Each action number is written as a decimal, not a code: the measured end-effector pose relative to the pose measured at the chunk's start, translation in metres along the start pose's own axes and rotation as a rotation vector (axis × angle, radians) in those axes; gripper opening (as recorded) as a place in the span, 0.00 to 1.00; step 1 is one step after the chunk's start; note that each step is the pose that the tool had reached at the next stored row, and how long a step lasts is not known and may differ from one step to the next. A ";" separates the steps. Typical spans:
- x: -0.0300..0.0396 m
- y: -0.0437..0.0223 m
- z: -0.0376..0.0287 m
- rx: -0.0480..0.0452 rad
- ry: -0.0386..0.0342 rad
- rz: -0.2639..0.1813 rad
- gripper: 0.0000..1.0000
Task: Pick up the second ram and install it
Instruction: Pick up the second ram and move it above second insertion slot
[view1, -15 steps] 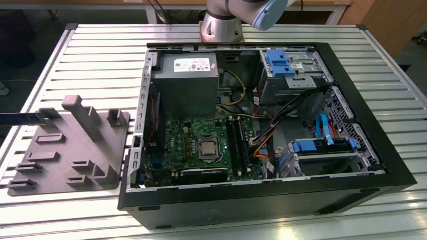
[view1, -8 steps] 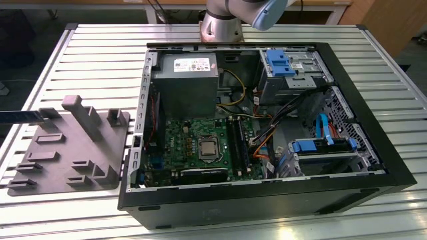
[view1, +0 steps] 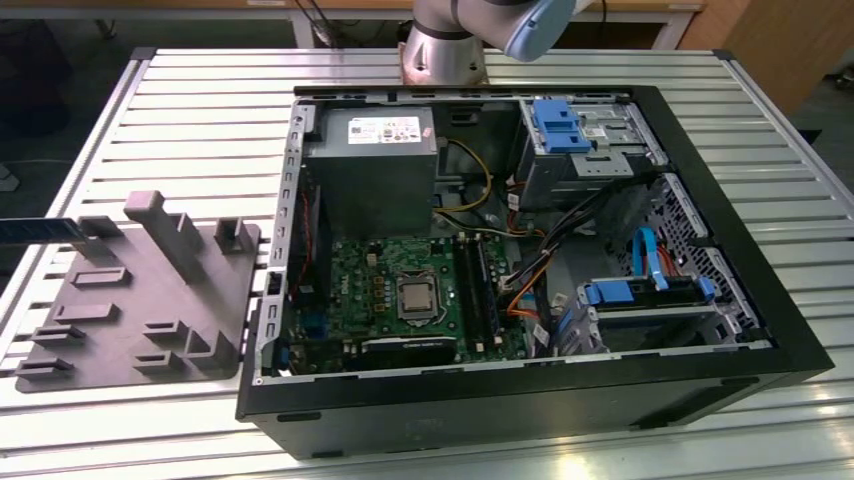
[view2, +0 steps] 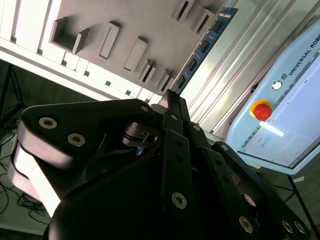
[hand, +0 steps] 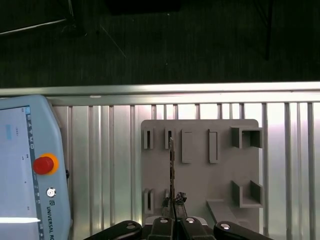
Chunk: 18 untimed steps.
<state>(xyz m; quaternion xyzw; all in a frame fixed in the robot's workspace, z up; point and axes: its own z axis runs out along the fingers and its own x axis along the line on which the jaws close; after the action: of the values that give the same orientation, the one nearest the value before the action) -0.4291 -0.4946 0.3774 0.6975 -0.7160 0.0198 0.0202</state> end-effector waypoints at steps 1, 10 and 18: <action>0.0000 0.0000 -0.0005 0.0001 0.0000 0.000 0.12; 0.0002 0.0000 -0.0038 0.0000 0.0000 0.000 0.12; 0.0004 0.0000 -0.0073 0.0000 0.0000 0.000 0.12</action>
<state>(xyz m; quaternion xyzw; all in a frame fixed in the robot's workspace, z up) -0.4291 -0.4946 0.3847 0.6975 -0.7160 0.0199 0.0202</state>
